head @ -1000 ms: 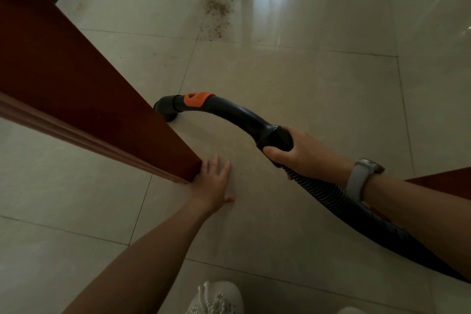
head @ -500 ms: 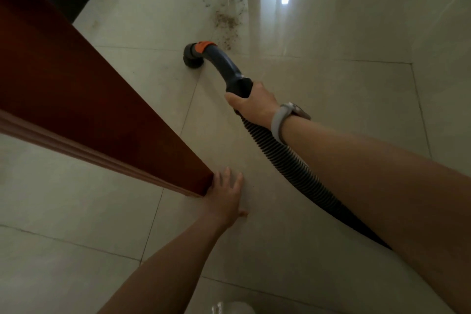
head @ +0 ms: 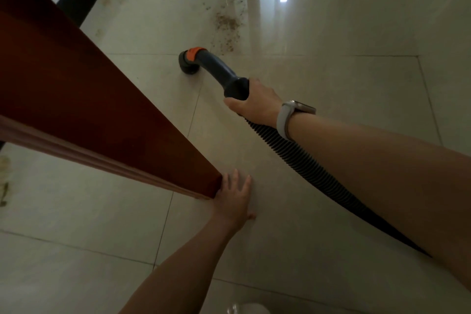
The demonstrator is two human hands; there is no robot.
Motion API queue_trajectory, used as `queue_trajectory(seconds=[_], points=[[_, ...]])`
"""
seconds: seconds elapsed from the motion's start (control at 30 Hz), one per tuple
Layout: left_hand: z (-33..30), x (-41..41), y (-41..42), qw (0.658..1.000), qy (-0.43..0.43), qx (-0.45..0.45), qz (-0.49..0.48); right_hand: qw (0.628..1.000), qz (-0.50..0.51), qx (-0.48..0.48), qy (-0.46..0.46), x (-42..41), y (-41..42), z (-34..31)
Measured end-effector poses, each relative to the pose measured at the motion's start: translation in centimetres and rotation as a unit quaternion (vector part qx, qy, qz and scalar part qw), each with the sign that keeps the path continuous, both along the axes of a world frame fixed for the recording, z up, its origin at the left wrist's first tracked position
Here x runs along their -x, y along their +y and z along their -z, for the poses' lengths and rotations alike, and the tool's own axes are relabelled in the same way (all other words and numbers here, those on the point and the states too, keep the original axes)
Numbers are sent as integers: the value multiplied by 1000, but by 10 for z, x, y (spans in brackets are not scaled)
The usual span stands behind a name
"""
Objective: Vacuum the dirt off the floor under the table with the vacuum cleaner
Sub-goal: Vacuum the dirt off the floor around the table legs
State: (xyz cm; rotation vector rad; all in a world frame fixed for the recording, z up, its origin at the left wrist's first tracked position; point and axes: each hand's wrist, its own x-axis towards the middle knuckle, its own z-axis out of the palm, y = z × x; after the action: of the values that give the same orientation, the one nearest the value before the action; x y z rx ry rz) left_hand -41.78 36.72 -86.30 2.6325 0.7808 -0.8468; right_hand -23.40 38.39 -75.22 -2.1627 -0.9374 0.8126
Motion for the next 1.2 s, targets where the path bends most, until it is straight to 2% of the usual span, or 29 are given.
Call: queue_trajectory(seconds=[0.17,0.27,0.43,0.5,0.63,0.73,0.87,0.97,1.2], points=[[-1,1,-1,1000,-7,-9,8,991,-133,11,14,8,-17,-6],[-1,3,-1,1000,-5,-11,6,994,-107,-5,28,7,-23,-3],[-1,4,-2,1000,-2,-2,-6,999,35,2,10,-2,-47,1],[-1,2,-2,1000,2,1,-4,1000,21,13,13,-4,-65,1],[-2,1,-1,1000,10,-2,3,995,-79,21,62,4,-106,0],[-2,1,-1,1000,11,0,3,994,-101,42,25,9,-130,3],[-1,0,-2,1000,17,2,-10,999,-5,41,-4,6,-146,12],[-1,-1,-2,1000,18,9,-17,997,75,34,14,1,-147,17],[-3,-2,-3,1000,14,14,-23,989,145,35,8,-4,-137,23]])
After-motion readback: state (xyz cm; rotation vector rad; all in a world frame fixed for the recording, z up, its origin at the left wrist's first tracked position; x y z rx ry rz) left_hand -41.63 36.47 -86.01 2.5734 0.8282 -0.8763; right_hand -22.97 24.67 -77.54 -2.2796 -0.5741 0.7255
